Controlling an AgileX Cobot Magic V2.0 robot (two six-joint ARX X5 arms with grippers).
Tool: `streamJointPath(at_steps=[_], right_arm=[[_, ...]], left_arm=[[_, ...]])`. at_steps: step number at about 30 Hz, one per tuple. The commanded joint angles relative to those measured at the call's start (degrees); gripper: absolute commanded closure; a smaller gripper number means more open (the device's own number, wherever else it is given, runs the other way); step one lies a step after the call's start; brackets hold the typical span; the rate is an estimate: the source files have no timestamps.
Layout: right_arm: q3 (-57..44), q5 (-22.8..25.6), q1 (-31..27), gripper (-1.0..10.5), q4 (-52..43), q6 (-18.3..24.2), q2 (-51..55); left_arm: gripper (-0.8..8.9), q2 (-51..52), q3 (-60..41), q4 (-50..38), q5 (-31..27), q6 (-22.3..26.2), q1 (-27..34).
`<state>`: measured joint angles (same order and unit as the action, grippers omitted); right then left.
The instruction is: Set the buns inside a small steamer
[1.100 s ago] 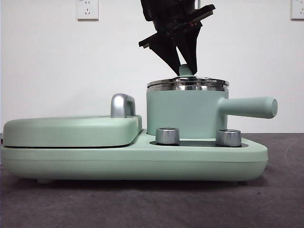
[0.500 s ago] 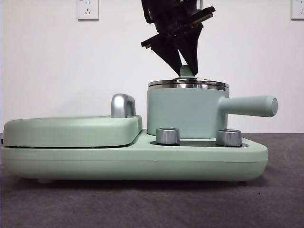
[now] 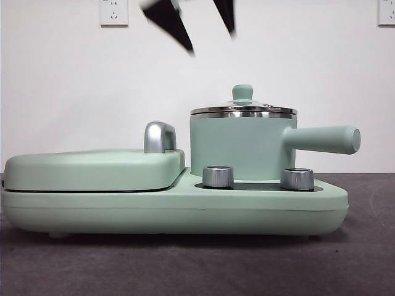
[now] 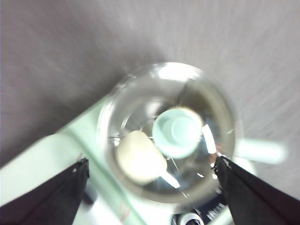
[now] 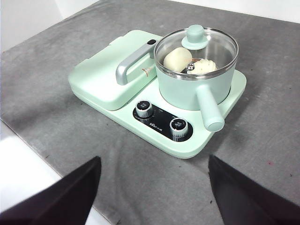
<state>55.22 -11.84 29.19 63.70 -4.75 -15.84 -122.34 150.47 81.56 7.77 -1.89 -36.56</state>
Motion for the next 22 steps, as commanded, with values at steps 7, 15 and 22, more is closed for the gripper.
streamJointPath(at_steps=[7, 15, 22], right_arm=[[0.4, -0.2, 0.3, 5.9, -1.8, -0.6, -0.2], [-0.9, -0.2, 0.3, 5.9, -7.1, -0.5, -0.2], [-2.8, -0.2, 0.3, 5.9, -8.0, -0.6, -0.2]], left_arm=[[3.77, 32.3, -40.1, 2.8, 0.7, 1.2, -0.5], [3.76, 61.0, -74.2, -14.5, 0.7, -2.9, -0.1], [3.77, 87.5, -96.8, -27.4, -0.7, -11.8, -0.1]])
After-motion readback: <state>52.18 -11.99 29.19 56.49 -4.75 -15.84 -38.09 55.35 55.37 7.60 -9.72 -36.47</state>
